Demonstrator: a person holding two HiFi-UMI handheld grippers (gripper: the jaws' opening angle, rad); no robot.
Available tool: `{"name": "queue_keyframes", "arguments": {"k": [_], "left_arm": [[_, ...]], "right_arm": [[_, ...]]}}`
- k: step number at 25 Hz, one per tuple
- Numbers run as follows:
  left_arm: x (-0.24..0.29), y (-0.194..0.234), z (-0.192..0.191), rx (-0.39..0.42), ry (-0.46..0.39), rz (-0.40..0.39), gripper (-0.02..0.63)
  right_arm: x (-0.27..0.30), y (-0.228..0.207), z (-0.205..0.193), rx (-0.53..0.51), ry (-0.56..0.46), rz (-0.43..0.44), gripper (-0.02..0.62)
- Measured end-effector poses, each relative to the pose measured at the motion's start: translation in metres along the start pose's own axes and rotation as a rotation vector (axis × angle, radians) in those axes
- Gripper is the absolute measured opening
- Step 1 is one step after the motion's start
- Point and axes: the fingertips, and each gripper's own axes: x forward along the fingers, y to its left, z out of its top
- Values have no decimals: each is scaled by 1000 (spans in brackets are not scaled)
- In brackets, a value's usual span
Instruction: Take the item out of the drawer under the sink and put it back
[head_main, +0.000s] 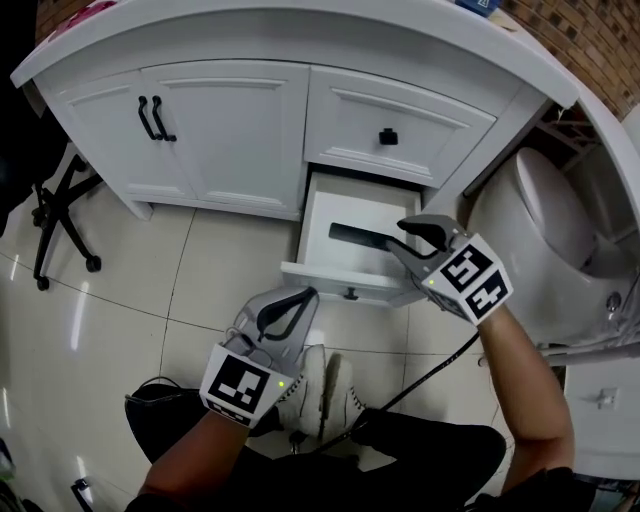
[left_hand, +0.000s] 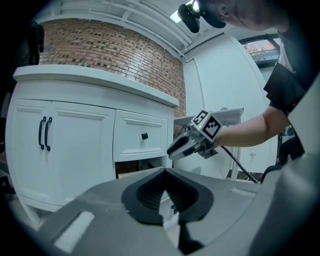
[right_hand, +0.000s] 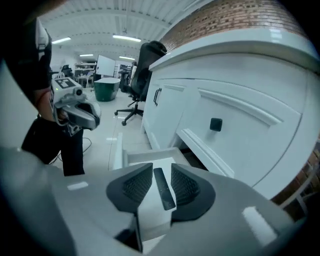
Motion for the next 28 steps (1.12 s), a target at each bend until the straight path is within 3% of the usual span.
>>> {"name": "queue_keyframes", "arguments": {"k": [6, 11, 16, 22, 28], "left_arm": [[2, 1, -11, 23, 40, -4, 6], [2, 2, -5, 11, 2, 8, 5], [-4, 7, -6, 1, 2, 27, 6], [-7, 7, -9, -8, 2, 23, 6], [-10, 4, -4, -6, -6, 20, 5]], "right_arm": [[97, -11, -45, -107, 225, 152, 154], [142, 0, -98, -166, 411, 281, 192], [167, 7, -103, -118, 424, 358, 209], [167, 4, -107, 18, 431, 393, 213], [164, 7, -107, -12, 424, 367, 169]]}}
